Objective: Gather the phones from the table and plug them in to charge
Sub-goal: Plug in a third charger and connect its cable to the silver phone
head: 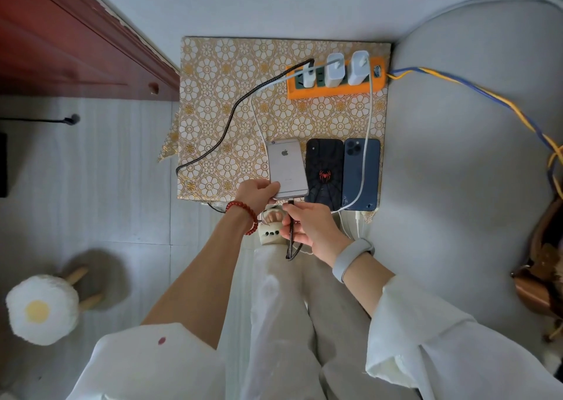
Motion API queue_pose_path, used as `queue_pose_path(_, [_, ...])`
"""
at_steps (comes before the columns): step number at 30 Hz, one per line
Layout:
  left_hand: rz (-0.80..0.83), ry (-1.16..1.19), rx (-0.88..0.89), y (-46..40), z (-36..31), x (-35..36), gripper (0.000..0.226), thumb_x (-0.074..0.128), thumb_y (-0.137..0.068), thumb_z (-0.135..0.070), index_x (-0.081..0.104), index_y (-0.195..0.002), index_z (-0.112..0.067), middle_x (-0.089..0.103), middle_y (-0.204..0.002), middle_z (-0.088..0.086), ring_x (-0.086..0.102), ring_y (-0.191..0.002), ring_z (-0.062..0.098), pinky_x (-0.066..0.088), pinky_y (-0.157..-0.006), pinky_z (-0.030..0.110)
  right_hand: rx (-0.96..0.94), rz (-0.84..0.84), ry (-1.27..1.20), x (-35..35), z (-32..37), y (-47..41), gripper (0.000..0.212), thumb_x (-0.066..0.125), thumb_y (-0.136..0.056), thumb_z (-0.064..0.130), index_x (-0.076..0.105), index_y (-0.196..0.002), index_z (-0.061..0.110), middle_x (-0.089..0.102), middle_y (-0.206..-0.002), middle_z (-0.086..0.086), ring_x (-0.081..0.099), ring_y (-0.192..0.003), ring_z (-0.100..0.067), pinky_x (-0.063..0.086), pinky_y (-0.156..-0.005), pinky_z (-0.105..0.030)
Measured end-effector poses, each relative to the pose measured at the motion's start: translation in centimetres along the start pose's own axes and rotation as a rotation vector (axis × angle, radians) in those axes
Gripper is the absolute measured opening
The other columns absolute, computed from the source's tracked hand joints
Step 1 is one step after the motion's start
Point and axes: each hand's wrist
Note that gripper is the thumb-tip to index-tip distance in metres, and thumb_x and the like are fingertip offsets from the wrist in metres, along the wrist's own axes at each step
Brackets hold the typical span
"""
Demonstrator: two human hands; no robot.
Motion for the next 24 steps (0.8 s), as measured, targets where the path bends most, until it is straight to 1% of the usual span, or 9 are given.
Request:
queue_pose_path(2, [0.015, -0.031, 0.01, -0.1, 0.3, -0.1, 0.022, 0.055, -0.085, -0.018, 0.06, -0.065, -0.011, 0.053, -0.057, 0.003, 0.046, -0.053, 0.011, 0.038, -0.044, 0.012, 0.021, -0.006, 0.016, -0.2, 0.1, 0.1, 0.015, 0.053, -0.088, 0.005, 0.059, -0.075, 0.004, 0.052, -0.058, -0.009, 0.054, -0.039, -0.015, 0.054, -0.049, -0.025])
queue_pose_path(4, [0.029, -0.057, 0.008, -0.1, 0.7, -0.2, 0.024, 0.055, -0.085, -0.017, 0.061, -0.063, -0.01, 0.055, -0.059, 0.005, 0.048, -0.057, 0.014, 0.039, -0.052, 0.019, 0.033, -0.023, 0.007, -0.2, -0.2, 0.1, 0.02, 0.053, -0.087, 0.002, 0.057, -0.068, 0.004, 0.052, -0.059, -0.01, 0.053, -0.043, -0.018, 0.052, -0.046, -0.023])
queue_pose_path(8, [0.057, -0.131, 0.011, -0.5, 1.0, -0.2, 0.015, 0.054, -0.082, -0.017, 0.062, -0.076, -0.005, 0.052, -0.071, 0.013, 0.044, -0.069, 0.02, 0.039, -0.067, 0.03, 0.035, -0.057, 0.002, 0.4, -0.9, -0.2, 0.026, 0.05, -0.086, -0.001, 0.054, -0.062, 0.005, 0.052, -0.059, -0.01, 0.054, -0.044, -0.018, 0.049, -0.05, -0.025])
queue_pose_path(11, [0.069, -0.123, 0.004, -0.9, 0.9, -0.3, 0.017, 0.055, -0.081, -0.016, 0.064, -0.079, -0.002, 0.053, -0.067, 0.014, 0.045, -0.069, 0.021, 0.043, -0.071, 0.034, 0.007, -0.088, 0.016, 0.7, -1.5, -0.7, 0.028, 0.051, -0.086, -0.002, 0.054, -0.059, 0.007, 0.052, -0.058, -0.01, 0.053, -0.038, -0.013, 0.049, -0.042, -0.02])
queue_pose_path(14, [0.088, -0.135, -0.009, -1.0, 1.3, -0.9, 0.015, 0.055, -0.081, -0.015, 0.065, -0.074, -0.006, 0.056, -0.06, 0.011, 0.048, -0.059, 0.02, 0.045, -0.066, 0.028, 0.002, -0.114, -0.007, 1.0, -2.0, -1.2, 0.026, 0.051, -0.084, -0.004, 0.054, -0.06, 0.006, 0.05, -0.058, -0.012, 0.051, -0.032, -0.009, 0.045, -0.037, -0.016])
queue_pose_path(16, [0.1, -0.132, -0.017, -1.0, 1.6, -1.1, 0.016, 0.055, -0.081, -0.013, 0.067, -0.075, -0.004, 0.056, -0.055, 0.006, 0.05, -0.05, 0.012, 0.045, -0.057, 0.021, -0.005, -0.138, -0.033, 1.2, -2.3, -1.5, 0.025, 0.051, -0.084, -0.005, 0.054, -0.061, 0.005, 0.049, -0.057, -0.012, 0.049, -0.03, -0.008, 0.043, -0.036, -0.015])
queue_pose_path(18, [0.106, -0.123, -0.014, -1.1, 1.7, -1.3, 0.018, 0.055, -0.082, -0.013, 0.067, -0.073, -0.002, 0.056, -0.055, 0.004, 0.05, -0.046, 0.007, 0.045, -0.051, 0.016, -0.024, -0.154, -0.025, 1.5, -2.6, -1.8, 0.025, 0.051, -0.084, -0.004, 0.055, -0.06, 0.005, 0.05, -0.059, -0.014, 0.05, -0.035, -0.011, 0.043, -0.037, -0.016])
queue_pose_path(21, [0.108, -0.095, -0.008, -1.2, 1.9, -1.4, 0.017, 0.055, -0.083, -0.014, 0.067, -0.076, -0.006, 0.057, -0.059, 0.005, 0.05, -0.053, 0.012, 0.045, -0.058, 0.021, -0.089, -0.174, 0.121, 1.4, -3.0, -2.2, 0.027, 0.048, -0.083, -0.001, 0.058, -0.058, 0.003, 0.058, -0.066, -0.021, 0.052, -0.052, -0.021, 0.046, -0.046, -0.021])
queue_pose_path(24, [0.075, -0.062, -0.016, -1.3, 2.4, -1.1, 0.014, 0.055, -0.083, -0.014, 0.068, -0.082, -0.013, 0.061, -0.071, 0.011, 0.051, -0.065, 0.019, 0.048, -0.07, 0.031, -0.217, -0.268, 0.546, 0.3, -2.7, -2.6, 0.026, 0.045, -0.082, 0.005, 0.064, -0.07, -0.006, 0.067, -0.077, -0.026, 0.057, -0.066, -0.028, 0.046, -0.063, -0.033])
Point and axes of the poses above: each hand's wrist, its own y-axis away from the middle knuckle, its own x-axis out of the palm, z = x × y
